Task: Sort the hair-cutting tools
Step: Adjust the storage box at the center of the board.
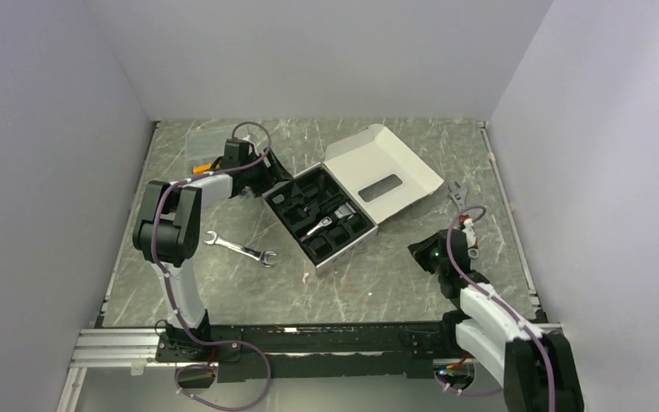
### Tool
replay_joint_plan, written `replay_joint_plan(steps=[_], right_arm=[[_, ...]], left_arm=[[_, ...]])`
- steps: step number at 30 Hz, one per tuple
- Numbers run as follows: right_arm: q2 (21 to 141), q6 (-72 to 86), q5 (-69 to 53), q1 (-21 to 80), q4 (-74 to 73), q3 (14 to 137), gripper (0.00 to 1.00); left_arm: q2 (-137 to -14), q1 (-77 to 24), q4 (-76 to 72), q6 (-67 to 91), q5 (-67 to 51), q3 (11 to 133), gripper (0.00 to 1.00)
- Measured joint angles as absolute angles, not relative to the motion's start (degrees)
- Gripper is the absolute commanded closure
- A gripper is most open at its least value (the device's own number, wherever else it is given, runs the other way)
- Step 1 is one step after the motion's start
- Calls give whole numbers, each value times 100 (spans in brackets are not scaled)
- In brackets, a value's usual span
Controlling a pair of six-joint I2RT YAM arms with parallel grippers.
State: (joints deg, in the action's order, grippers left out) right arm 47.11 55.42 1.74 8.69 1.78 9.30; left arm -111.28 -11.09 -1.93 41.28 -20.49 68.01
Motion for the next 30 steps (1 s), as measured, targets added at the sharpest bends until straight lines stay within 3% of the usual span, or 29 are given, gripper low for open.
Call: replay_joint_plan(steps=[5, 16, 30], right_arm=[[6086, 5618, 102, 847, 1192, 976, 82], [9233, 5822, -840, 497, 3916, 2272, 52], [10844, 5793, -2543, -62, 6167, 2814, 46]], left_arm=[[-11050, -1166, -316, 4150, -1931, 6667, 22], [-10689, -1363, -836, 4338, -1815, 5846, 23], [-10346, -1922, -2082, 4934, -1929, 4757, 24]])
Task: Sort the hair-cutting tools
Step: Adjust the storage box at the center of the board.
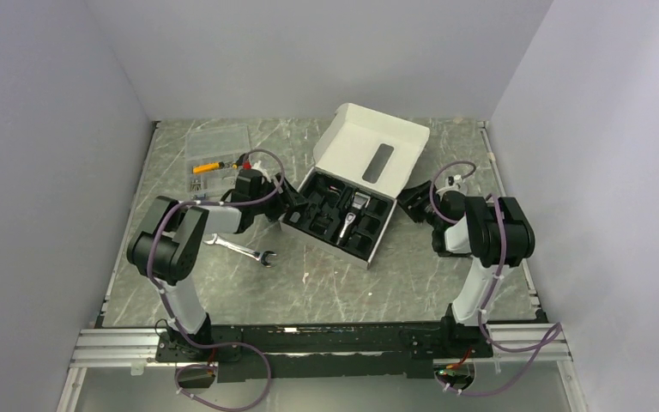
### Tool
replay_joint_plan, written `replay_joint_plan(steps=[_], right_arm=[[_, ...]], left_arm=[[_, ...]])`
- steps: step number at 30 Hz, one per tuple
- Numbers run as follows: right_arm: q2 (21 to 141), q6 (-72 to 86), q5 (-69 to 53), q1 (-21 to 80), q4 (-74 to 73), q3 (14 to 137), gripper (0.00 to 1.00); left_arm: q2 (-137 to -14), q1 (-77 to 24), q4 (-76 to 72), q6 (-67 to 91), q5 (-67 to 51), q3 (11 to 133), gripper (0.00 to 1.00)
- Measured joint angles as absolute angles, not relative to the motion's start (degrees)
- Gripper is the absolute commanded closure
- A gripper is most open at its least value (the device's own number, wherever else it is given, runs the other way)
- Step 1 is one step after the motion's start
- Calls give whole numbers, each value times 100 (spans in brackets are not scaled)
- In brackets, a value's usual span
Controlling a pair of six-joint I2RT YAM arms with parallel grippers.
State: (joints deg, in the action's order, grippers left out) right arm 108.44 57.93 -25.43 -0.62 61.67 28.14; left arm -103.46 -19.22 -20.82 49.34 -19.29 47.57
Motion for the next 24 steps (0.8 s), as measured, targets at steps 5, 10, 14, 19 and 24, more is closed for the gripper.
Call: replay_joint_plan(steps=[5, 10, 14, 19, 24], right_arm=[[10396, 5391, -2561, -73, 6069, 2853, 46], [9642, 4923, -2532, -58, 5937, 2729, 46], [9183, 4545, -2359, -23, 5749, 2606, 46], [8801, 4217, -1992, -16, 5295, 2324, 45], [8678, 3999, -1621, 5, 4646, 2248, 42]], left_arm=[[-10294, -2169, -2403, 5052, -1684, 4574, 24], [-10324, -2335, -2674, 5247, -1656, 4469, 24], [-10374, -2445, -2856, 5349, -1616, 4436, 24], [-10335, -2534, -3013, 5339, -1466, 4329, 24], [-10099, -2659, -2749, 5194, -1219, 4222, 24]])
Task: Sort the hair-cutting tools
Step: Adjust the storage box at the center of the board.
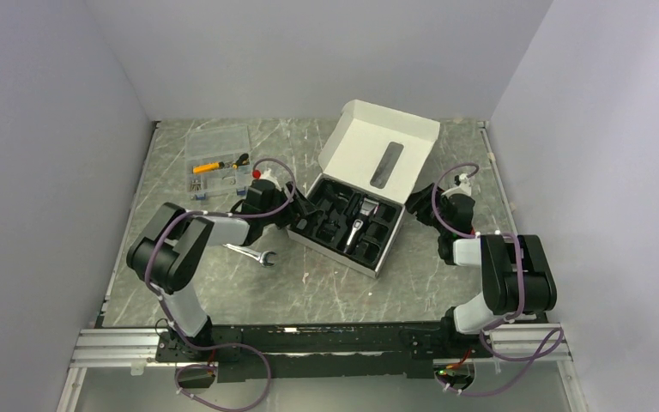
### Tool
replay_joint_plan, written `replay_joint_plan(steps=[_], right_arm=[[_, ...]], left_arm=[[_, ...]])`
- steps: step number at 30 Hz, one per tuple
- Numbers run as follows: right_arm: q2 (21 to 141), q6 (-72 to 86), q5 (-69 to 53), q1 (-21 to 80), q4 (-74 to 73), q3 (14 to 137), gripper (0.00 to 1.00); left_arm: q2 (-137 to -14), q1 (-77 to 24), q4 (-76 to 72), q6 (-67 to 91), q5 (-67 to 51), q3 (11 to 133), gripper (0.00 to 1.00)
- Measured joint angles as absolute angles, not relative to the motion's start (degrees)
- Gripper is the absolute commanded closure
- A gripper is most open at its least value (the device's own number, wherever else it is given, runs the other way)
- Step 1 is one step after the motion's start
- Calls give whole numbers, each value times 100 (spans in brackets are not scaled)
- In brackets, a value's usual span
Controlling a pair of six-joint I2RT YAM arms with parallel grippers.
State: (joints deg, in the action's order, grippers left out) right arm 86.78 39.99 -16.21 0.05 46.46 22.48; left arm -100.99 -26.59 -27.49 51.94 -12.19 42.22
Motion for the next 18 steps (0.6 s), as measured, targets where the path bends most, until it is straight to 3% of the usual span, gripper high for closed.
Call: replay_joint_plan(steps=[8, 18], right_arm=[[8742, 3913, -1422, -14, 4143, 2248, 39], [9078, 4410, -1809, -401, 4298, 2169, 27]], left_arm=[[-9902, -2709, -2314, 5026, -1105, 4211, 24], [-9609, -2698, -1855, 5026, -1092, 4088, 24]])
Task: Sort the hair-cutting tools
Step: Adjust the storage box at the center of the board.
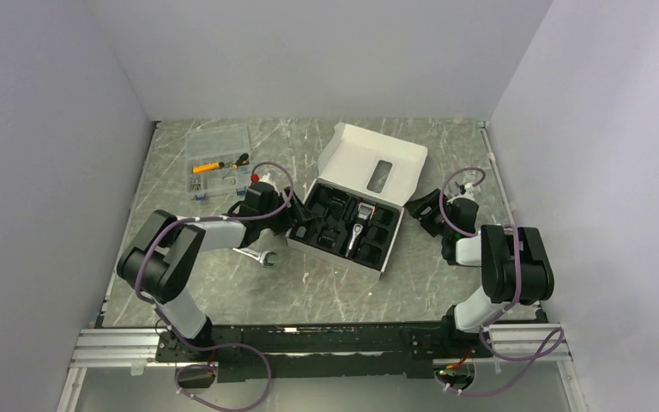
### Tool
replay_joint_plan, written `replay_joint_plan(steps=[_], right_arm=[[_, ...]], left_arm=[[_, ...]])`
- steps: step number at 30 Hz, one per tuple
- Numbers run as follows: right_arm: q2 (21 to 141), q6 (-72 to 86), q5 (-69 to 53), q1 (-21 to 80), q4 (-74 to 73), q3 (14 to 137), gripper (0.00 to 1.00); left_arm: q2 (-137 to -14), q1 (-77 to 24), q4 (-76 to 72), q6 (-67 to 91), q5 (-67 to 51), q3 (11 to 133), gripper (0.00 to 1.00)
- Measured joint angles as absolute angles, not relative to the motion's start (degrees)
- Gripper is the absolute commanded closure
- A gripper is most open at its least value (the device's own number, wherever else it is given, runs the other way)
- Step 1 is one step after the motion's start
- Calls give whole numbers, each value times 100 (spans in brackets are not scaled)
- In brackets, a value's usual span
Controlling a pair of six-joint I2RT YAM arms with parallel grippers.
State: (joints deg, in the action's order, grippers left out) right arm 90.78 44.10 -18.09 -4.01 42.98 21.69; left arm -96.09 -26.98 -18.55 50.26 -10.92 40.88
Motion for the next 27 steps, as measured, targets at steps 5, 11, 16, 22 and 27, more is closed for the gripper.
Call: replay_joint_plan(steps=[5, 11, 16, 22, 27], right_arm=[[9109, 4825, -1806, -569, 4484, 2134, 2], [9107, 5402, -1942, -703, 5196, 1820, 0], [9002, 5839, -2112, -716, 5636, 1704, 0], [9105, 6283, -2412, -725, 6469, 1822, 0], [9557, 6486, -2652, -742, 6600, 2279, 0]], left_arm=[[-9533, -2698, -1765, 5026, -1076, 4047, 24], [-9415, -2698, -1712, 5028, -1066, 3944, 24], [-9400, -2698, -1673, 5028, -1068, 3944, 25], [-9400, -2698, -1669, 5028, -1070, 3944, 25], [-9400, -2698, -1664, 5026, -1074, 3944, 25]])
